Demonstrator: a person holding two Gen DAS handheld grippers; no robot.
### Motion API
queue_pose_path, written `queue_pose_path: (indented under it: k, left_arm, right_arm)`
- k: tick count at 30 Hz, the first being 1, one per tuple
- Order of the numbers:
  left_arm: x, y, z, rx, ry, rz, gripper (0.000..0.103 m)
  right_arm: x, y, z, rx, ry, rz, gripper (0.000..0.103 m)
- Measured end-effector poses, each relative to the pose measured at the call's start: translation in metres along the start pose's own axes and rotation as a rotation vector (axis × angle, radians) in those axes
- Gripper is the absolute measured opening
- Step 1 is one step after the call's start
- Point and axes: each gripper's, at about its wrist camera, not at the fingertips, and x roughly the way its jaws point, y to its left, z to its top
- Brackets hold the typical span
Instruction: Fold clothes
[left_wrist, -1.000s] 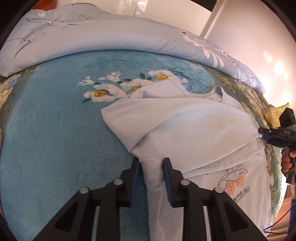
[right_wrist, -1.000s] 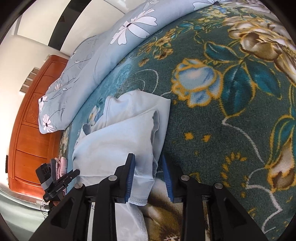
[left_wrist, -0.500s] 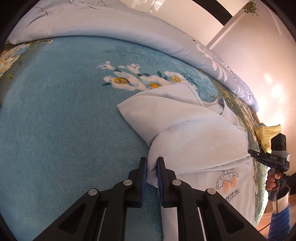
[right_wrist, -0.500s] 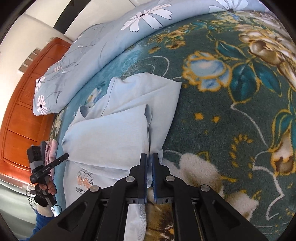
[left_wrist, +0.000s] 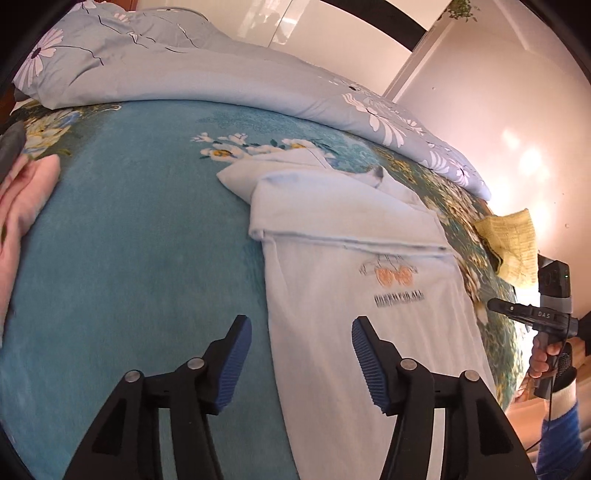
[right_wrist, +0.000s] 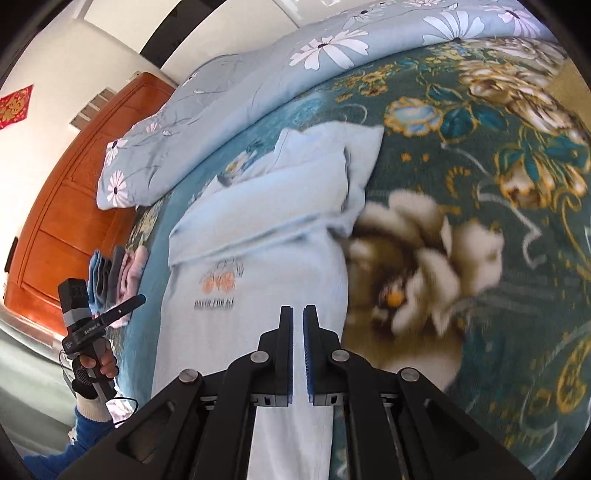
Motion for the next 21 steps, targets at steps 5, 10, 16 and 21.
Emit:
queue_pose_path:
  k: [5,10,16,21]
  left_arm:
    - [-0.025,-0.016,-0.071,0.035,0.012,0.036,0.070]
    - [-0.030,-0.021,-0.121,0.000,0.065,0.014,0.070]
    - [-0.040,-0.022,-0.150,-0.049,0.067,-0.015,0.070]
    - [-0.046,-0.018,-0.160,-0.126,0.063,-0.074,0.070]
  right_arm:
    - [-0.024,-0.005,-0.085,0.015,-0.001,-0.050,0.039]
    - [-0.045,-0.026,-0.140,0.095,-0.044,-0.044,0.039]
    - [-0.048,-0.030,-0.169,0.139,-0.078,0.042,0.039]
    - [-0.041,-0.026,-0.182,0.131,-0.076,0.133,0.039]
